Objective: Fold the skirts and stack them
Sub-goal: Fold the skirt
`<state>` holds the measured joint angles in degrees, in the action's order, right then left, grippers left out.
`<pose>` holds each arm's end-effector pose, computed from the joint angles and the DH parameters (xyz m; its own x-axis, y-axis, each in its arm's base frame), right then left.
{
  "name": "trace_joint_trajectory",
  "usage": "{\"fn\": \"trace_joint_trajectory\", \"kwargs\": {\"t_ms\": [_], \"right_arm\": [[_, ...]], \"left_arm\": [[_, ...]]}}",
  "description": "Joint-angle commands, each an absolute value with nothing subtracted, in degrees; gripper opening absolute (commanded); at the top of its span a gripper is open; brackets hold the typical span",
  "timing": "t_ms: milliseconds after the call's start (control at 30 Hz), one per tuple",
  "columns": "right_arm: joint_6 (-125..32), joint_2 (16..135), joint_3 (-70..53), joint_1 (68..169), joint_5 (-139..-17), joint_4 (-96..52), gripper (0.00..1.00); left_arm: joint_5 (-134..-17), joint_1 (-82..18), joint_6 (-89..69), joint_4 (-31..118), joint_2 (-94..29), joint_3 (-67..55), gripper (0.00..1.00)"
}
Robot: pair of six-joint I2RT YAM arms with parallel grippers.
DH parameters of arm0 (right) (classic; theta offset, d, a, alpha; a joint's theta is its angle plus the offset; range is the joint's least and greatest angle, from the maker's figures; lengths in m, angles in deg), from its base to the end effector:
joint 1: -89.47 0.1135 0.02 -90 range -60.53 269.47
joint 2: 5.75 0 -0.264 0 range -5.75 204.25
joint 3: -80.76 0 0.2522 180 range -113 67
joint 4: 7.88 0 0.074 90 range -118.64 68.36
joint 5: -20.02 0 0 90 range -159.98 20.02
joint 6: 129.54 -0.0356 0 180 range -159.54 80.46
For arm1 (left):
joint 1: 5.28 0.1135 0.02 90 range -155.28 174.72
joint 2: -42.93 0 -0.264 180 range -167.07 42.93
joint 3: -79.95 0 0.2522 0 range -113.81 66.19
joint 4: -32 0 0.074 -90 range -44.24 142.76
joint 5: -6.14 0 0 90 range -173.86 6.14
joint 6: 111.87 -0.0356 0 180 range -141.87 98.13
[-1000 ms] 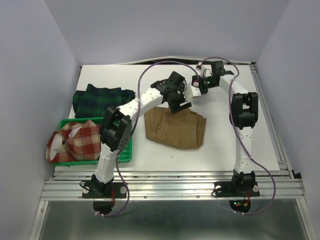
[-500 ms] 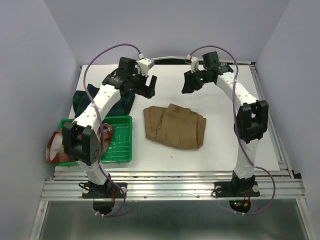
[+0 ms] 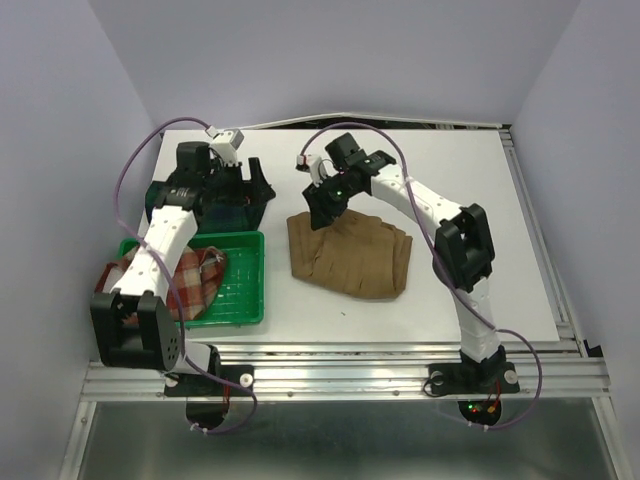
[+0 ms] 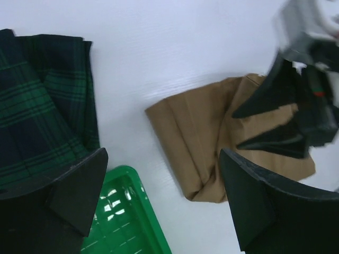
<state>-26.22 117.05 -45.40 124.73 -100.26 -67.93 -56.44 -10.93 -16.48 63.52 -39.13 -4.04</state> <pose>0.3753 0.2873 0.2627 -0.4971 -0.5951 -0.6315 -0.8624 0.4195 0.2835 0.3242 -0.0485 0.3313 -0.5349 -0.0309 -0.8444 0.4376 0.8448 -0.3081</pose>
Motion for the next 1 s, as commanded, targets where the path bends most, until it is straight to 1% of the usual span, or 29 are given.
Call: {"fn": "trace_joint_trajectory", "kwargs": {"t_ms": [0, 67, 100, 133, 167, 200, 233, 267, 300, 333, 400, 433, 467, 567, 633, 667, 700, 767, 800, 833, 867, 900, 967], "right_arm": [[-26.70, 115.81, -47.09, 121.82, -107.84, -70.86, 0.53], [-27.67, 115.98, -47.61, 119.36, -112.84, -72.52, 0.54], [-27.76, 116.15, -48.31, 115.96, -115.48, -73.66, 0.54], [-28.28, 116.42, -49.97, 113.83, -121.86, -75.07, 0.54], [-28.20, 116.77, -50.60, 111.72, -125.05, -78.21, 0.54], [-27.85, 117.21, -50.86, 109.61, -127.78, -80.16, 0.54], [-25.93, 116.95, -48.60, 106.29, -131.73, -83.31, 0.55], [-24.18, 115.99, -46.32, 105.12, -132.55, -84.73, 0.55], [-19.20, 113.54, -43.77, 104.41, -132.90, -86.40, 0.55], [-15.93, 112.65, -41.22, 103.88, -133.34, -91.81, 0.54], [-13.00, 111.15, -33.15, 103.88, -134.66, -96.68, 0.54], [-12.39, 109.49, -26.24, 103.88, -137.28, -97.48, 0.54], [-12.82, 108.78, -23.30, 103.88, -137.39, -96.97, 0.54], [-15.44, 107.72, -17.92, 103.88, -133.10, -90.74, 0.53], [-18.78, 108.68, -15.98, 103.88, -127.57, -84.44, 0.53], [-20.19, 109.47, -15.80, 103.88, -125.20, -82.92, 0.52], [-22.03, 110.43, -15.97, 103.88, -119.69, -79.94, 0.50], [-23.36, 114.11, -16.76, 103.88, -113.95, -78.17, 0.49], [-24.24, 115.27, -17.20, 102.31, -111.66, -77.37, 0.49], [-25.64, 116.32, -18.07, 101.60, -106.77, -75.89, 0.48], [-25.83, 118.51, -18.69, 100.64, -104.72, -75.52, 0.48], [-26.09, 119.49, -19.39, 99.15, -101.13, -75.43, 0.48], [-25.48, 120.98, -21.15, 97.73, -98.21, -75.43, 0.47]], "left_arm": [[-39.70, -11.61, -17.91, 54.81, -31.60, -0.25, 0.99], [-27.77, -12.57, -24.14, 58.30, -33.43, -0.25, 0.99], [-26.83, -13.71, -24.24, 58.59, -34.06, 0.27, 0.99], [-26.21, -16.33, -24.24, 58.50, -34.67, 0.97, 0.99], [-26.38, -17.66, -23.11, 56.59, -35.46, 1.76, 0.99], [-25.60, -18.72, -21.88, 54.22, -35.82, 4.29, 0.97], [-24.90, -20.73, -19.09, 51.32, -36.25, 5.71, 0.92], [-24.71, -21.97, -15.75, 47.20, -37.74, 7.03, 0.86], [-24.71, -23.29, -14.41, 46.29, -38.88, 7.04, 0.75], [-24.71, -24.52, -13.27, 45.50, -40.37, 6.87, 0.70], [-24.97, -28.04, -11.33, 44.70, -45.56, 5.29, 0.65], [-25.59, -29.61, -10.80, 44.70, -49.14, 4.76, 0.63], [-26.11, -29.98, -10.28, 44.70, -51.01, 3.54, 0.59], [-29.10, -30.16, -7.55, 45.58, -59.18, 1.25, 0.57], [-31.47, -29.89, -7.63, 47.67, -65.05, -2.43, 0.56], [-32.87, -29.89, -8.16, 49.17, -66.65, -5.15, 0.56], [-33.76, -29.89, -9.12, 49.97, -69.80, -6.65, 0.56], [-36.65, -29.81, -10.79, 53.64, -72.89, -10.25, 0.56], [-37.10, -29.81, -11.49, 54.45, -74.30, -13.75, 0.57], [-38.06, -29.81, -13.85, 55.76, -76.84, -16.14, 0.57], [-40.77, -29.81, -15.09, 58.73, -78.08, -21.29, 0.58], [-41.75, -29.89, -16.24, 59.90, -79.14, -23.69, 0.59], [-44.30, -29.89, -19.91, 63.23, -81.08, -28.44, 0.60]]}}
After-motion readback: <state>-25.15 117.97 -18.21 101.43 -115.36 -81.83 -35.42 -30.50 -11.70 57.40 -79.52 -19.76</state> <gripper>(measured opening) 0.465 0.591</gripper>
